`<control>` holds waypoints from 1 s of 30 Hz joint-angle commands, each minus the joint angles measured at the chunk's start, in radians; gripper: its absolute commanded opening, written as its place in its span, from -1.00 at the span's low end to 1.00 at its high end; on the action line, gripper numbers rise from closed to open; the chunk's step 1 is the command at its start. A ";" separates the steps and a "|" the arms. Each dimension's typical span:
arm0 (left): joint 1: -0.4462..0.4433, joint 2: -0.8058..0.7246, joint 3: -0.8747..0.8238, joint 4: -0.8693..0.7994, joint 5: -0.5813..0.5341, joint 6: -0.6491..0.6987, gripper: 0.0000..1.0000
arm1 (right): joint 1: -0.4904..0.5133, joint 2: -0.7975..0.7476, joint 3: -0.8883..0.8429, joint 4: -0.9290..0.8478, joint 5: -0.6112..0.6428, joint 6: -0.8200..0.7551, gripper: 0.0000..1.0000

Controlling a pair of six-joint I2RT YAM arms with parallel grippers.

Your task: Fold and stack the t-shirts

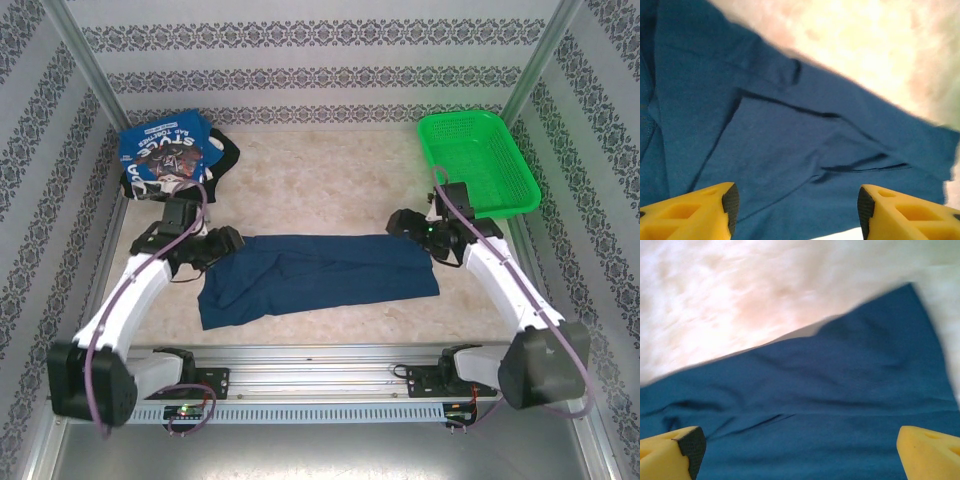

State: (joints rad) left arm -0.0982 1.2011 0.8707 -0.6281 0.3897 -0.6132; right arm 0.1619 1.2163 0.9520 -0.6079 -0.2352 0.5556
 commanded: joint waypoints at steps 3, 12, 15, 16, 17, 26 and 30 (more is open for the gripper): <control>-0.009 0.186 0.072 -0.012 0.002 0.162 0.10 | 0.075 -0.064 0.004 0.019 -0.103 -0.053 0.96; -0.009 0.402 0.144 0.051 -0.062 0.255 0.00 | 0.108 -0.073 -0.013 0.037 -0.125 -0.027 0.96; -0.011 0.443 0.158 0.070 -0.089 0.264 -0.04 | 0.110 -0.078 -0.011 0.042 -0.123 -0.025 0.96; -0.011 0.455 0.158 0.086 -0.085 0.262 -0.06 | 0.110 -0.080 -0.011 0.048 -0.123 -0.024 0.96; -0.015 0.467 0.164 0.095 -0.092 0.262 -0.08 | 0.110 -0.079 -0.012 0.050 -0.124 -0.021 0.96; -0.048 0.518 0.175 0.124 -0.081 0.289 -0.48 | 0.115 -0.061 -0.015 0.071 -0.128 -0.001 0.96; -0.059 0.465 0.157 0.102 -0.108 0.301 -0.86 | 0.114 -0.054 -0.012 0.079 -0.129 0.006 0.96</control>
State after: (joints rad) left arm -0.1444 1.7142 1.0237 -0.5224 0.3088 -0.3378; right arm 0.2665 1.1549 0.9459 -0.5564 -0.3504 0.5499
